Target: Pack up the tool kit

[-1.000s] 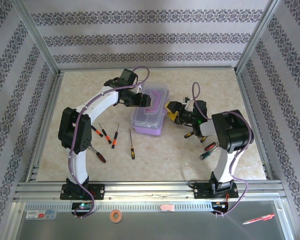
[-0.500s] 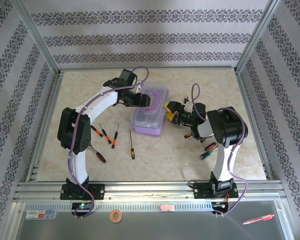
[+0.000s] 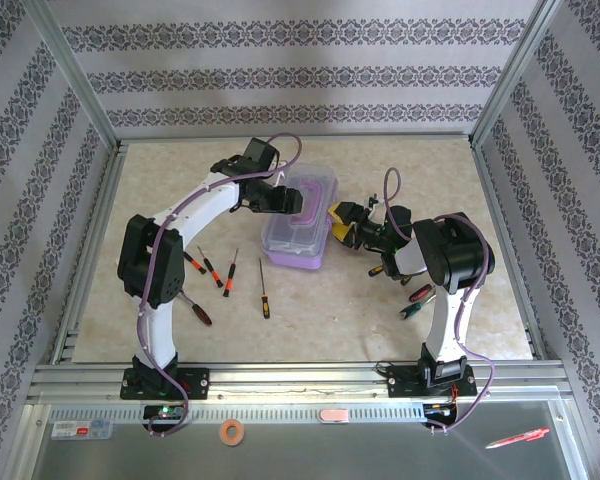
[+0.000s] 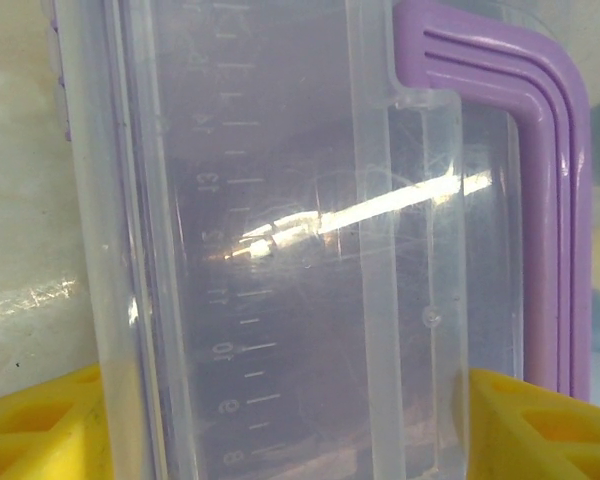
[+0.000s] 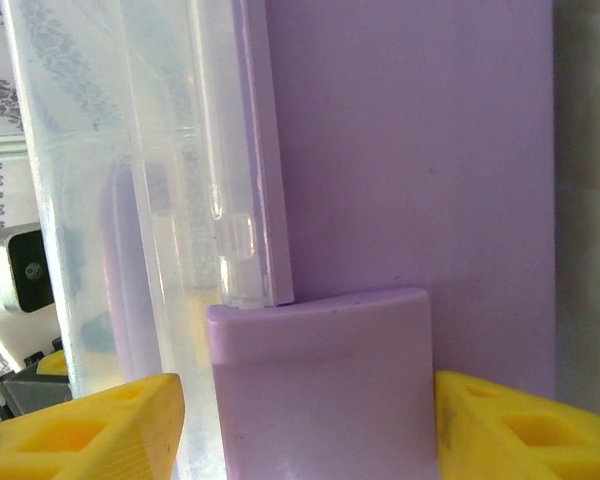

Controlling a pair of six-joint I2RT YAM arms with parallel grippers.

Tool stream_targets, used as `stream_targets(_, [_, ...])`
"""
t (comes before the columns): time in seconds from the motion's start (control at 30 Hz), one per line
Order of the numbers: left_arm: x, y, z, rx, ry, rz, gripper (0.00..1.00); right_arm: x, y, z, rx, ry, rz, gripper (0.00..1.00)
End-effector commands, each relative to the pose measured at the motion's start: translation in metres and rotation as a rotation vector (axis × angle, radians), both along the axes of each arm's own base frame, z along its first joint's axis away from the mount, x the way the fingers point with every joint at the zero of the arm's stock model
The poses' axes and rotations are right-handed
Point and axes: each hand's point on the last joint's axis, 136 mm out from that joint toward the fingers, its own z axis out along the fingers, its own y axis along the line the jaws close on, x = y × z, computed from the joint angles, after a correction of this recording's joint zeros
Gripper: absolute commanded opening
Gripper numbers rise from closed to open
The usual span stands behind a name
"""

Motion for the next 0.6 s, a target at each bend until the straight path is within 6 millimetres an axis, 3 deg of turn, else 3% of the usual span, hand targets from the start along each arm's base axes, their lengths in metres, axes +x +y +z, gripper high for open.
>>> stream_targets(0.0, [-0.027,0.053,-0.087,0.308,0.193,0.107,0.7,0.0,0.006,0.049,0.062,-0.155,0.055,0.63])
stream_targets(0.57, [-0.035,0.073,-0.111,0.426,0.225,0.121,0.68,0.004,-0.018,0.077,0.069,-0.214,-0.002,0.55])
